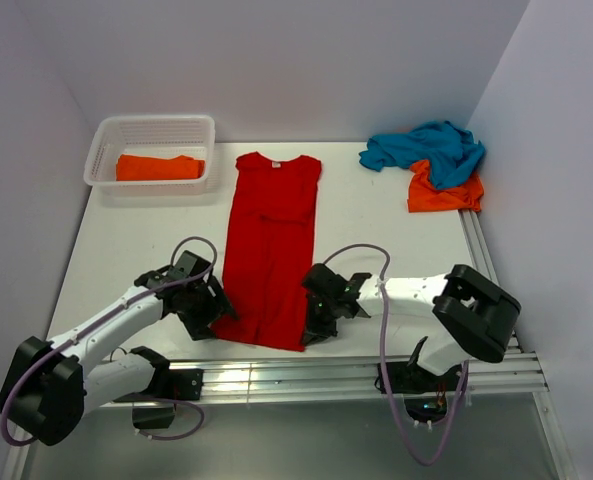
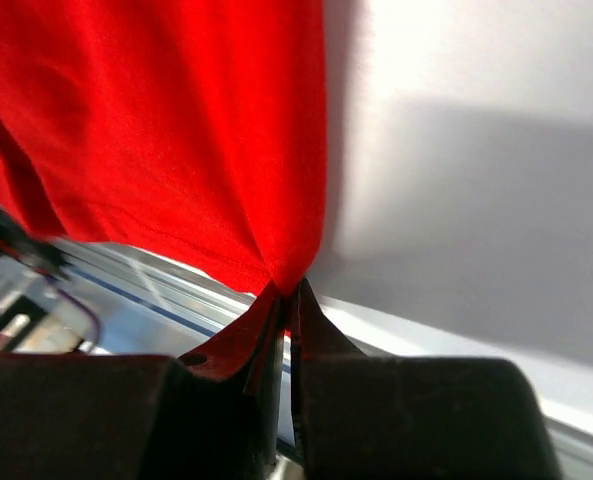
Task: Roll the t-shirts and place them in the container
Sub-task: Fold the tshirt
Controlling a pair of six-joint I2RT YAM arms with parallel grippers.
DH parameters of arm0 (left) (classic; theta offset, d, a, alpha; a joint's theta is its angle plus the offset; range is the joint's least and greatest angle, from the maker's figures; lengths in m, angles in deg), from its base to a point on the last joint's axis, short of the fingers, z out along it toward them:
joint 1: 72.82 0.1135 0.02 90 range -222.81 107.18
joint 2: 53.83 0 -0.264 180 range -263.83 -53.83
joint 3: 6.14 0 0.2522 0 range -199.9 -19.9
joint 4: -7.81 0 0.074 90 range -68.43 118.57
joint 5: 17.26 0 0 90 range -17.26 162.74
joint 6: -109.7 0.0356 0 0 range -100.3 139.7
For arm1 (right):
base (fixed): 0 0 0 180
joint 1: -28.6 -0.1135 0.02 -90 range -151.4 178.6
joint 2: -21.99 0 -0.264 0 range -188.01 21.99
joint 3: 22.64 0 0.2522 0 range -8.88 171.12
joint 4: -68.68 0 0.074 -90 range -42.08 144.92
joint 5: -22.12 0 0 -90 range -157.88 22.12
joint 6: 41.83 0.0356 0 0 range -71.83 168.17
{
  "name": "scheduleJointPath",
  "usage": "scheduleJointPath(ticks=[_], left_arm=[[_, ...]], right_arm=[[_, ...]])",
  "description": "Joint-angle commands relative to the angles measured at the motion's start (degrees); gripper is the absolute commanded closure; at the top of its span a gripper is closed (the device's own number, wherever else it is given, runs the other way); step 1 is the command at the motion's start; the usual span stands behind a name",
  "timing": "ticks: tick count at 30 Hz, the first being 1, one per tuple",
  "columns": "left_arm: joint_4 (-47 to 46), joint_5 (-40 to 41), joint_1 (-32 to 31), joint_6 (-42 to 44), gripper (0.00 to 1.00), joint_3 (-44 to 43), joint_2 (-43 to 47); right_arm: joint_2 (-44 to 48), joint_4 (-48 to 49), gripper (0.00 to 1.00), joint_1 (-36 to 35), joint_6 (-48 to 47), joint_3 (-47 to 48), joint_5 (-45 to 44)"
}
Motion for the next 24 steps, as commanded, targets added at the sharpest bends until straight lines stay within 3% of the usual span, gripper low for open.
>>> scheduleJointPath(ticks=[1,8,12,16,17,24], left_arm=[[-1.5,-1.6,-2.3,-1.7,0.24,-2.5,-0.6],[-3.2,-2.2,-7.1,-1.8,0.20,-4.4,-2.7],[-4.1,-3.0,-8.6,-1.7,0.18,-3.9,-2.8],[-3.9,-3.7,-10.1,-2.4,0.19,-2.3,-1.8],[-3.6,-3.6,-11.2,-2.6,0.18,-1.7,-1.3],[3.5,-0.9,-13.4,-2.3,0.20,-0.7,-0.1]], right_arm=[[4.3,-11.9,0.92,0.5,-4.5,-4.1,-2.8],[9.2,-14.2,0.89,3.9,-7.6,-6.7,-3.5],[8.6,-13.2,0.68,6.2,-9.7,-6.8,-1.7],[10.4,-12.0,0.59,6.5,-10.3,-7.1,-0.7],[10.9,-11.7,0.50,6.6,-10.4,-7.3,-0.3],[13.8,-8.3,0.49,7.3,-9.5,-9.8,1.4]])
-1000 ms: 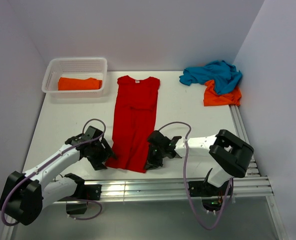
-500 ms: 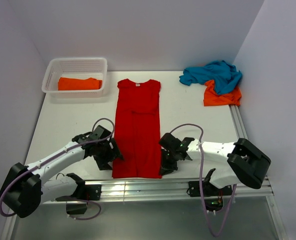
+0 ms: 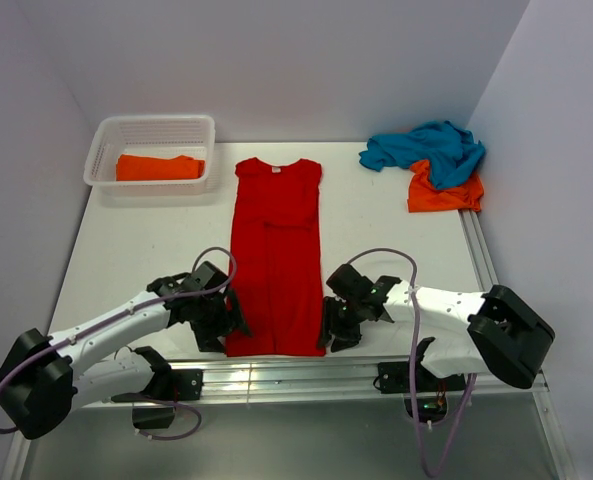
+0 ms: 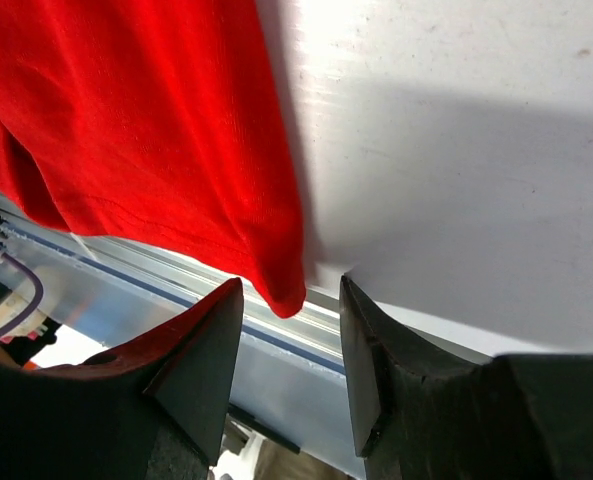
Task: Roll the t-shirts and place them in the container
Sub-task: Fold the tshirt, then roll the tshirt
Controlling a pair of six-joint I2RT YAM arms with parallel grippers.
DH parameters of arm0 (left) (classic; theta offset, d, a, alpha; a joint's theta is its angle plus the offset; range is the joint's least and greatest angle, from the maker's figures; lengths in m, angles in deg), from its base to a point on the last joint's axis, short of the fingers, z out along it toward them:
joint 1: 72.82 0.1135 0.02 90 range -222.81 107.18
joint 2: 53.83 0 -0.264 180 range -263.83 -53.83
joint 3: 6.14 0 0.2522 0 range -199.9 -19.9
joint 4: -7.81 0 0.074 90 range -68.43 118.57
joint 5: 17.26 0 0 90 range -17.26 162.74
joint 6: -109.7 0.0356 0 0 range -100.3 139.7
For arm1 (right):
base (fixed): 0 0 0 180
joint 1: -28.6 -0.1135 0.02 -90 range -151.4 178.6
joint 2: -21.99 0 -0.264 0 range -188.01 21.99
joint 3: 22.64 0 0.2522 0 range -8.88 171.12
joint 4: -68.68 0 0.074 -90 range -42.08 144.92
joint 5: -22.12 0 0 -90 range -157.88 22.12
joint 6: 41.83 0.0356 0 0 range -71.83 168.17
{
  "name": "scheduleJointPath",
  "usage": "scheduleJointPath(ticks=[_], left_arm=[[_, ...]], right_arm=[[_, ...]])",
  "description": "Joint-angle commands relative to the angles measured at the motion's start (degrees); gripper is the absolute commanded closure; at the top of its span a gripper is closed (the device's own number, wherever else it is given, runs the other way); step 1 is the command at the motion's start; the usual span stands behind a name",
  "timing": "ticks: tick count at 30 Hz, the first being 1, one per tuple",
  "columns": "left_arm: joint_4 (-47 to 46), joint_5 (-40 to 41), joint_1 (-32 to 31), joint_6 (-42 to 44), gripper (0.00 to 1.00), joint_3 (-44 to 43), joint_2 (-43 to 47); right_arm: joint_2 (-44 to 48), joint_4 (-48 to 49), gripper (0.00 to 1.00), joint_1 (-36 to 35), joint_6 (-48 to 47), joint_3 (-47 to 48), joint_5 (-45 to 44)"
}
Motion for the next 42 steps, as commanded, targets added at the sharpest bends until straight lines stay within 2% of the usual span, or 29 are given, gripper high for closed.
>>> scheduleJointPath(ticks=[1,6,10,15,20,21,24,26,27,28,29,36,42], left_arm=[[5.3,2.7,-0.6,0.4,0.21,-0.8,-0.5],[8.2,7.7,-0.6,2.0,0.22,-2.3,-2.2],[4.3,6.8,-0.6,1.8,0.35,1.8,-2.8],[-0.7,6.6,-0.6,-0.1,0.44,4.5,-0.1],[-4.4,5.3,-0.7,-0.9,0.55,6.7,-2.0],[-5.0,5.1,-0.8,-1.0,0.60,7.0,-3.1],[-7.0,5.1,-1.2,-1.7,0.70,7.0,-4.8],[-7.9,4.5,-1.7,-2.1,0.76,6.9,-5.3],[-8.1,4.4,-1.9,-2.1,0.87,6.6,-5.7],[-8.1,4.1,-2.2,-2.1,0.95,6.4,-5.9],[-7.3,4.2,-2.4,-1.9,0.99,6.1,-6.0],[-0.7,2.5,-2.8,-1.6,1.00,1.0,-4.4],[-2.4,-2.3,-2.5,-5.0,1.00,0.3,-3.6]], right_arm=[[0.7,0.9,0.49,0.4,-0.9,-1.9,-1.5],[0.9,1.9,0.50,0.5,-0.7,-2.2,-1.4],[0.9,3.1,0.51,0.4,0.4,-2.9,-1.1],[1.2,4.6,0.53,0.3,0.8,-4.2,-0.8],[-1.2,4.3,0.55,0.3,0.4,-3.6,-1.4],[-1.7,4.1,0.60,0.2,0.1,-3.5,-1.4],[-1.8,4.0,0.67,0.2,0.4,-3.6,-1.4],[-1.3,3.5,0.78,0.2,0.6,-3.6,-1.7],[-0.8,2.4,0.84,0.1,0.5,-3.3,-2.0],[-0.5,1.6,0.97,0.2,0.5,-3.1,-2.1],[0.0,0.8,1.00,0.2,0.6,-2.5,-2.2],[-0.4,-9.1,1.00,0.4,-1.5,3.5,-1.4],[-1.0,-13.6,1.00,2.1,-3.4,8.2,0.1]])
